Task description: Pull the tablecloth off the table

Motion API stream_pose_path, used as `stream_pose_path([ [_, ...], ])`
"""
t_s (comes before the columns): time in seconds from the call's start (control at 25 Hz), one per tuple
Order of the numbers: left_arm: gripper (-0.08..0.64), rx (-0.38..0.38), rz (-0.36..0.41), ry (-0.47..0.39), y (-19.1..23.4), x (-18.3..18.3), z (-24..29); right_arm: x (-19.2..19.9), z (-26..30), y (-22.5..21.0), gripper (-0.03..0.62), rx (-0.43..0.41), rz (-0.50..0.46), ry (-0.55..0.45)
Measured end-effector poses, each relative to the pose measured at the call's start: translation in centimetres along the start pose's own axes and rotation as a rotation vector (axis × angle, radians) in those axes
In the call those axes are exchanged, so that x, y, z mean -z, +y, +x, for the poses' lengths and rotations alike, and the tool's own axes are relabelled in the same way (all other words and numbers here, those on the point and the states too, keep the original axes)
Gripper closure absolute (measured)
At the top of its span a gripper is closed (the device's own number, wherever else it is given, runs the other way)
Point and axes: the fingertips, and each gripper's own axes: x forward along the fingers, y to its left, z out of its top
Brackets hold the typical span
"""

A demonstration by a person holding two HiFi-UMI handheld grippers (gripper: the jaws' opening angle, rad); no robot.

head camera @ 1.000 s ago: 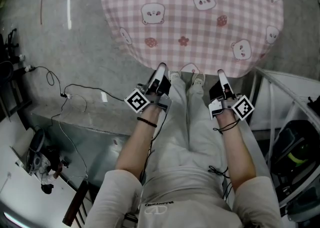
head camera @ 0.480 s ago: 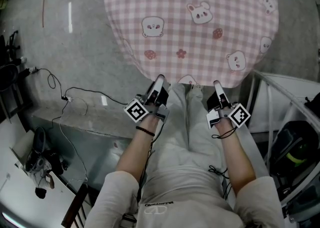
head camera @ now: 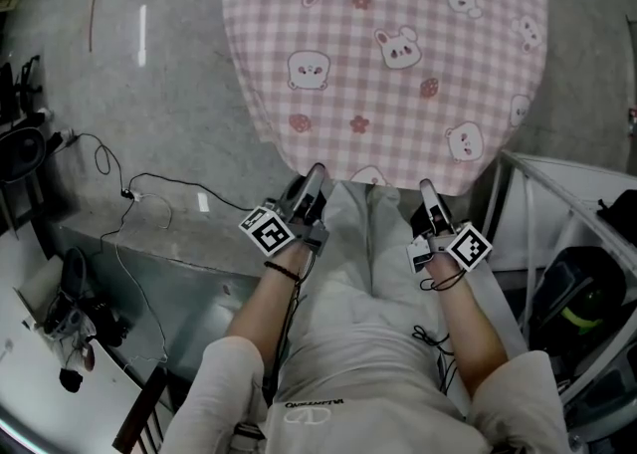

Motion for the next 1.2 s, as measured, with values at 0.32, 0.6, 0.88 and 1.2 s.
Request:
stream_pose_path([
  [0.32, 0.557, 0.071, -0.002, -0.031, -0.2, 0.1, -0.1, -0.1, -0.2, 0.5, 0.581, -0.066, -0.065, -0.009],
  [0.6, 0.557, 0.093, -0.023, -0.043, -1.0, -0.5, 0.1, -0.6, -0.2, 1.3, 0.581, -0.089, -0.046, -0.024],
  [0.88, 0.557, 0.315, 0.073, -0.133, 1.6, -0.3, 1.4, -0.6, 1.0, 0.4, 0.581, -0.252, -0.206, -0.118],
  [1.2, 0.557, 0.359, 0.027, -0.149, 3.0, 1.2, 0.6, 0.3, 0.3, 0.2, 0.581, -0.314, -0.274, -0.119],
])
